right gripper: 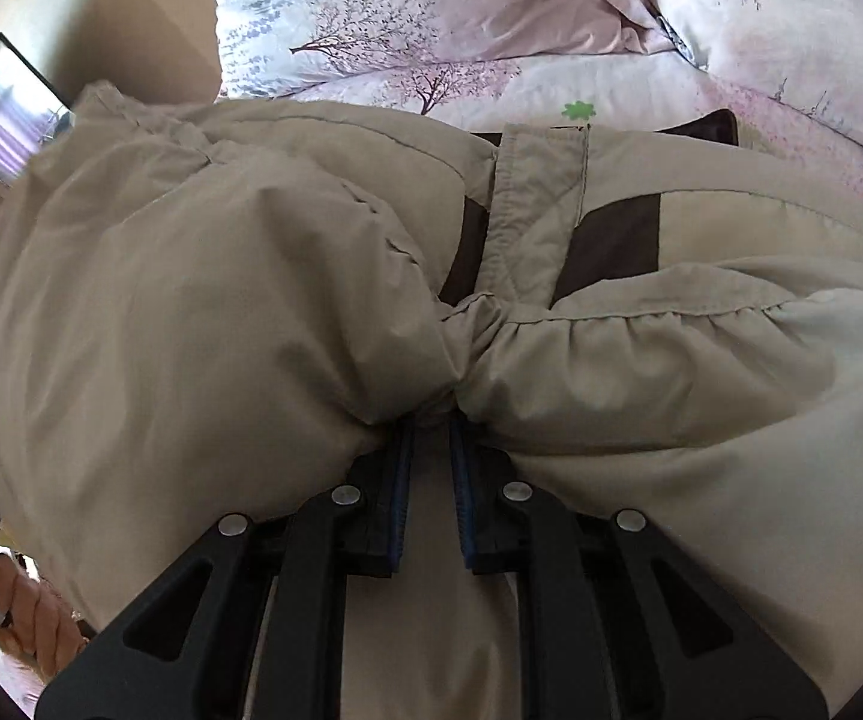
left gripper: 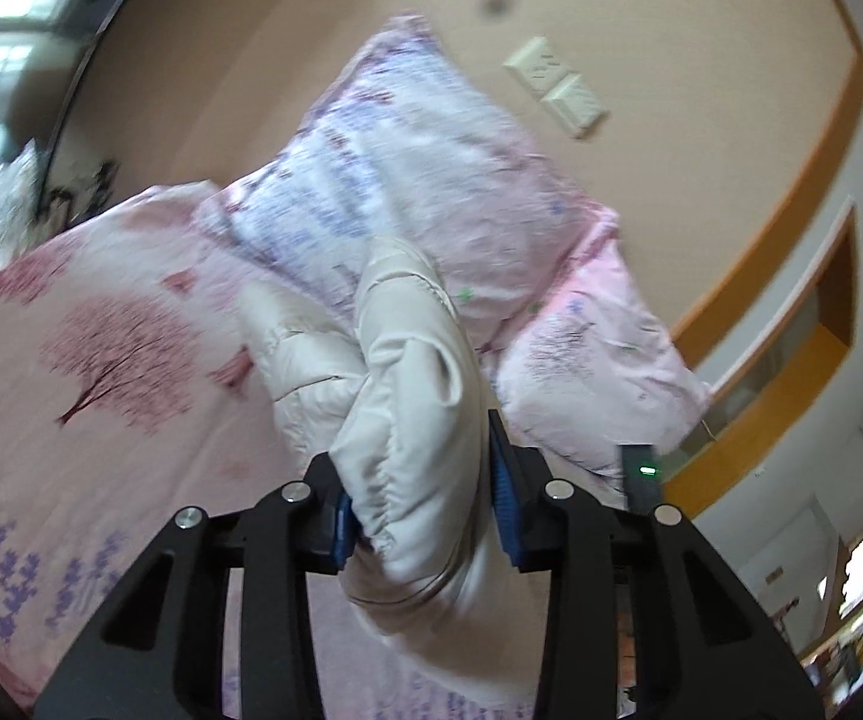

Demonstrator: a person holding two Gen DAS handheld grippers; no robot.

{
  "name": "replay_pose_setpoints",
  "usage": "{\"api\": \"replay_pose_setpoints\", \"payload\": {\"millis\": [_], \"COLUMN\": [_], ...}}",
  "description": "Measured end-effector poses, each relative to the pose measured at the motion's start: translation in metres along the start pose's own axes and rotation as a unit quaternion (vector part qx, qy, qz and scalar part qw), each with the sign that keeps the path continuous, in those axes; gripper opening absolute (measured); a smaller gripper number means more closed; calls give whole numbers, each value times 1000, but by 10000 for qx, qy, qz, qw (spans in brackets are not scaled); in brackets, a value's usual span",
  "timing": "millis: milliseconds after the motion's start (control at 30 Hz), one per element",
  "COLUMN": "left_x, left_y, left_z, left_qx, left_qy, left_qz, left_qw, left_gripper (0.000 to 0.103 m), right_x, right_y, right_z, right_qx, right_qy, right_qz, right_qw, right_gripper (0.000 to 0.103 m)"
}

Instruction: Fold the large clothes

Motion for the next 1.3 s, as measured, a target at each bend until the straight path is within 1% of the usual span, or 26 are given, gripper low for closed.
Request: {"api": "replay_pose_setpoints", "payload": {"millis": [133, 233, 267, 333, 367, 467, 533, 567, 633, 667, 767, 833, 900, 933, 1000, 1033, 1067, 1133, 1167, 1200, 1233, 1300], "left_x": [1, 3, 4, 6, 8, 12, 16, 18, 21, 23, 32, 37, 42, 45, 49, 52, 54, 58, 59, 61, 64, 68], "left_y": [-1, -1, 0, 1, 2, 1, 0, -1, -4, -5, -10, -14, -16, -16, -17, -20, -21, -24, -25, -26, -28, -32], "left_z": [-45, -72, -78, -92, -97, -114, -125, -131, -141, -145, -161, -172, -181, -186, -194, -198, -201, -207, -210, -214, -218, -226], "left_qx": [382, 507, 559, 649, 682, 794, 880, 942, 1026, 1060, 1202, 1282, 1390, 1452, 1536, 1588, 1625, 1707, 1747, 1798, 1863, 1955], "left_qy": [-526, -823, -894, -1040, -1107, -1294, -1381, -1437, -1529, -1562, -1701, -1796, -1855, -1895, -1961, -1991, -2008, -2040, -2049, -2057, -2058, -2086], "left_qz": [-96, -131, -132, -134, -138, -128, -115, -103, -83, -69, 2, 34, 63, 75, 102, 128, 150, 198, 220, 240, 267, 324], "left_qw": [9978, 9952, 9943, 9924, 9914, 9883, 9864, 9851, 9829, 9820, 9781, 9753, 9727, 9711, 9684, 9670, 9660, 9638, 9628, 9617, 9603, 9577], "left_gripper": [36, 36, 36, 36, 36, 38, 38, 38, 38, 38, 39, 40, 40, 40, 40, 40, 40, 40, 40, 40, 41, 41], "right_x": [-2, -3, -1, 2, 3, 6, 8, 8, 9, 10, -1, -5, -5, -4, -1, -1, 2, 7, 12, 17, 20, 26], "right_y": [-3, 1, 8, 21, 34, 64, 72, 72, 59, 44, 23, 19, 24, 33, 60, 72, 90, 118, 128, 133, 133, 113], "right_z": [-2, -4, -8, -12, -15, -27, -35, -37, -43, -44, -44, -42, -41, -43, -51, -57, -66, -87, -101, -111, -119, -130], "right_qx": [-33, -152, -196, -282, -315, -289, -237, -252, -234, -293, -277, -318, -419, -520, -662, -655, -584, -336, -109, 51, 109, 102], "right_qy": [-43, 30, -12, -77, -98, -159, -203, -222, -324, -358, -317, -250, -194, -196, -238, -241, -263, -305, -359, -412, -457, -571], "right_qz": [50, 61, 39, -60, -206, -557, -651, -636, -439, -235, -153, -117, -149, -249, -616, -776, -1026, -1391, -1503, -1520, -1491, -1151], "right_qw": [10000, 9999, 9998, 9996, 9992, 9979, 9974, 9974, 9982, 9987, 9990, 9991, 9988, 9981, 9956, 9945, 9927, 9892, 9879, 9875, 9877, 9917], "right_gripper": [14, 14, 14, 14, 14, 14, 14, 14, 14, 14, 14, 14, 14, 14, 14, 14, 14, 15, 15, 15, 15, 14]}}
Point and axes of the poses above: each gripper's, at about its wrist camera, not at the fingertips, and y roughly against the way its jaws point, z to its left, x to its underside, the point moved 10 cm from there along -y, roughly the way its jaws point
